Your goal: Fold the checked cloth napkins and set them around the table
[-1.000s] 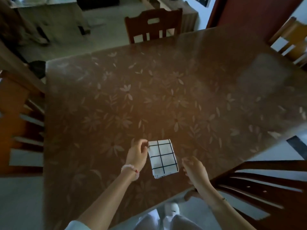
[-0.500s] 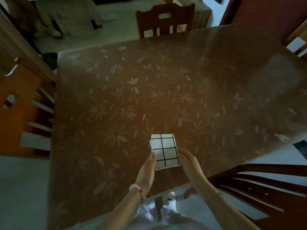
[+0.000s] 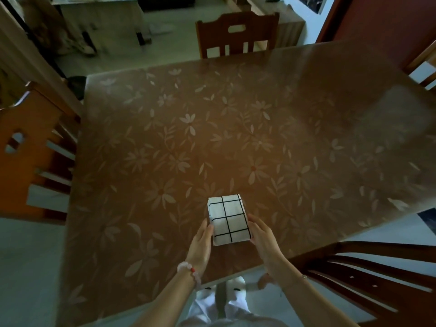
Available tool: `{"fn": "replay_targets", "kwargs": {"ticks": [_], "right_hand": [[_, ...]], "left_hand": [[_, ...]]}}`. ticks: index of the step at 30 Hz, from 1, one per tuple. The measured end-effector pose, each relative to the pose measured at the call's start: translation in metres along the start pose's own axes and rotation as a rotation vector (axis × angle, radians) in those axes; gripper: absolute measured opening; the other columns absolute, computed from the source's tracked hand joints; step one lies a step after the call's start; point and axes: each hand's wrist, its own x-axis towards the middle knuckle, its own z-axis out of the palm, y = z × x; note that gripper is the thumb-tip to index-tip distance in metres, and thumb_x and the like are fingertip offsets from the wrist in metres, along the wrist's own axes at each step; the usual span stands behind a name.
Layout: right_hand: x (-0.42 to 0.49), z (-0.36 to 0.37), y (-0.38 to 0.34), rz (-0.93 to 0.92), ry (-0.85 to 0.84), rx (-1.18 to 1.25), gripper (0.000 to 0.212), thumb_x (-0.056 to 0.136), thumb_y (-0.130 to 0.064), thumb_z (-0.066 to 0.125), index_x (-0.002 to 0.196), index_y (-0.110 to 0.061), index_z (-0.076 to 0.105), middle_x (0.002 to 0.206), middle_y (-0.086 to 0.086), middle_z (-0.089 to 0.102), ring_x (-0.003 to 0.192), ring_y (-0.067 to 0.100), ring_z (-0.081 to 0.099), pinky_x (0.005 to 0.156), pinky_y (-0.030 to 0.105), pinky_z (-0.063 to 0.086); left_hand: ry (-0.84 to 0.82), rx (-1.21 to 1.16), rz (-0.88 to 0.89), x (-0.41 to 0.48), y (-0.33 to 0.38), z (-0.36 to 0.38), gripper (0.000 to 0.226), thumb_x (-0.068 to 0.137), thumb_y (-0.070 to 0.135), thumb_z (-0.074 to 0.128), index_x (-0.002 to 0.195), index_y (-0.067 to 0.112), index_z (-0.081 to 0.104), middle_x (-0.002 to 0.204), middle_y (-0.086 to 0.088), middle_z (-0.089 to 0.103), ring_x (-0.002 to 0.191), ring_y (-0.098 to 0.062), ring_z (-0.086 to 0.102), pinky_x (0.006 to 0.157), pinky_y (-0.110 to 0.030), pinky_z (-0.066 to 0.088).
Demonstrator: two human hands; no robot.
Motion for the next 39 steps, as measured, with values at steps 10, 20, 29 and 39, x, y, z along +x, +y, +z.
{"fn": "replay_targets", "kwargs": {"ticks": [10,20,29,39], "right_hand": [[-0.003,0.008,-0.007,0.080,-0.010,0.110,0.032,0.096,-0.014,0.043,0.127,-0.016,0.053,0.121,0.003,0.061,0.111,0.016,0.055,0.098,0.032,0.044],[-0.032,-0.004,0.004,0.590,0.107,0.635,0.035,0.097,-0.011,0.041,0.128,0.006,0.044,0.118,0.022,0.053,0.116,0.034,0.050,0.092,0.043,0.041],[-0.035,0.009,-0.022,0.617,0.028,0.822,0.047,0.098,-0.020,0.034,0.132,0.013,0.036,0.138,0.029,0.039,0.133,0.038,0.033,0.114,0.046,0.022],[-0.049,0.006,-0.015,0.536,0.026,0.743,0.043,0.096,-0.012,0.038,0.135,0.007,0.037,0.138,0.023,0.043,0.129,0.034,0.040,0.110,0.044,0.029]], "left_hand": [[-0.123,-0.127,0.002,0.003,0.007,0.006,0.046,0.099,0.022,0.035,0.143,0.013,0.027,0.142,0.005,0.038,0.125,-0.011,0.043,0.099,-0.018,0.034],[-0.099,0.565,0.383,0.064,0.066,-0.017,0.044,0.099,0.035,0.033,0.137,0.016,0.042,0.139,0.005,0.046,0.129,-0.009,0.040,0.103,-0.022,0.030],[-0.322,0.883,0.247,0.094,0.065,-0.007,0.050,0.099,0.043,0.026,0.135,0.014,0.045,0.138,-0.002,0.049,0.127,-0.018,0.043,0.105,-0.032,0.034],[-0.233,0.835,0.368,0.090,0.078,-0.014,0.044,0.099,0.038,0.030,0.134,0.017,0.047,0.132,0.000,0.054,0.123,-0.016,0.048,0.100,-0.030,0.036]]}}
